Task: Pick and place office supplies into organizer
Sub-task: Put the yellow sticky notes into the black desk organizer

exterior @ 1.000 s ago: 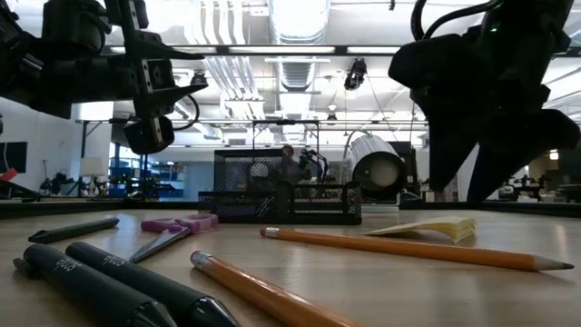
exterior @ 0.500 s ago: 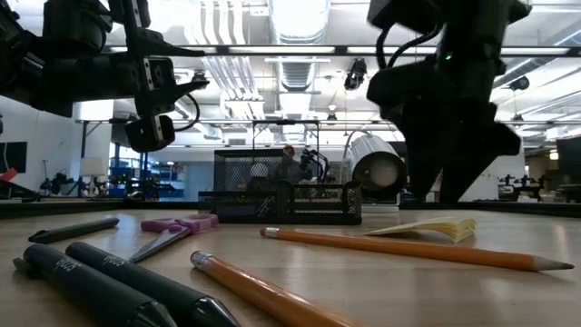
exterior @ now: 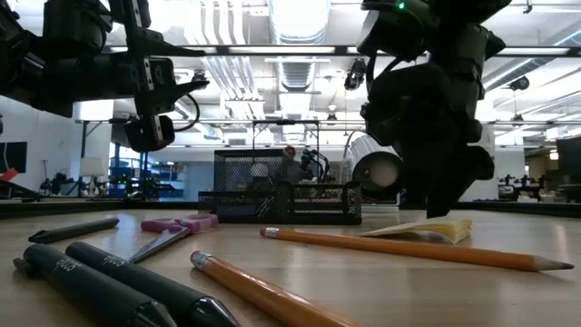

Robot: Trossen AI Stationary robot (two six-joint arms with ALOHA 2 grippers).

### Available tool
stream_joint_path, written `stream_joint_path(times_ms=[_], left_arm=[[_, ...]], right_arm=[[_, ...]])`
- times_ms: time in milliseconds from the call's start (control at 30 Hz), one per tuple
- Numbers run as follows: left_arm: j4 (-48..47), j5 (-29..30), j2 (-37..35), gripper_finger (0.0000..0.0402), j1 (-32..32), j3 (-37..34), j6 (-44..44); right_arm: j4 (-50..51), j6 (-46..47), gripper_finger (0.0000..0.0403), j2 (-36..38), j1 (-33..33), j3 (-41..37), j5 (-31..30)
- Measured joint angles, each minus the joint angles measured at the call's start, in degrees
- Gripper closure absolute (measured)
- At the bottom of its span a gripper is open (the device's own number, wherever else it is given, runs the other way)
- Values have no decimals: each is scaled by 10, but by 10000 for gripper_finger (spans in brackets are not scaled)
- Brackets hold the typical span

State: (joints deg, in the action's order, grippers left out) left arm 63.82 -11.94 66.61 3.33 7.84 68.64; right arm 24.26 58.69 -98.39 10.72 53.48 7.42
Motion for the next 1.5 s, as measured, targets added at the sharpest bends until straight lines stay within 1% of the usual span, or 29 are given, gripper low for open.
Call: stream_joint_path(times_ms=[267,333,433,500,567,600,667,700,767,833,867,933,1000,1167,1333,1400,1500], left_arm=[[-1,-2,0,269,0,0,0],[-2,-24,0,269,-1,1,0],[-2,-87,0,269,-3,15,-1],[-12,-113,0,269,-6,34,-27],[-60,-132,-1,271,-8,68,-72],[-104,-136,-2,273,-11,89,-102],[-219,-139,-3,281,-17,143,-185],[-292,-138,-3,287,-20,174,-235],[-443,-119,2,300,-30,238,-349],[-580,-63,14,312,-44,299,-450],[-627,-28,23,318,-52,323,-491],[-677,30,41,329,-69,358,-544],[-671,63,61,338,-87,376,-559],[-608,98,132,361,-141,392,-556],[-601,160,218,395,-182,411,-544],[-600,188,250,399,-187,421,-516],[-591,205,297,396,-194,441,-513]], right_arm=[[4,0,177,-3,0,-8,-1],[4,1,177,-3,0,-8,-5],[4,5,177,-3,0,-8,-8],[4,8,177,-3,0,-8,-9],[4,9,177,-3,0,-8,-9],[4,9,177,-3,0,-8,-9],[4,9,177,-3,0,-8,-9],[4,9,177,-3,0,-8,-8],[4,9,177,-3,0,-8,-4],[4,11,177,-3,0,-8,2],[3,10,177,-3,0,-8,2],[3,9,177,-3,0,-8,4],[3,8,177,-3,0,-8,4],[4,-2,177,-3,0,-8,4],[4,-4,177,-3,0,-8,6],[4,-4,177,-3,0,-8,6],[3,-4,177,-3,0,-8,6]])
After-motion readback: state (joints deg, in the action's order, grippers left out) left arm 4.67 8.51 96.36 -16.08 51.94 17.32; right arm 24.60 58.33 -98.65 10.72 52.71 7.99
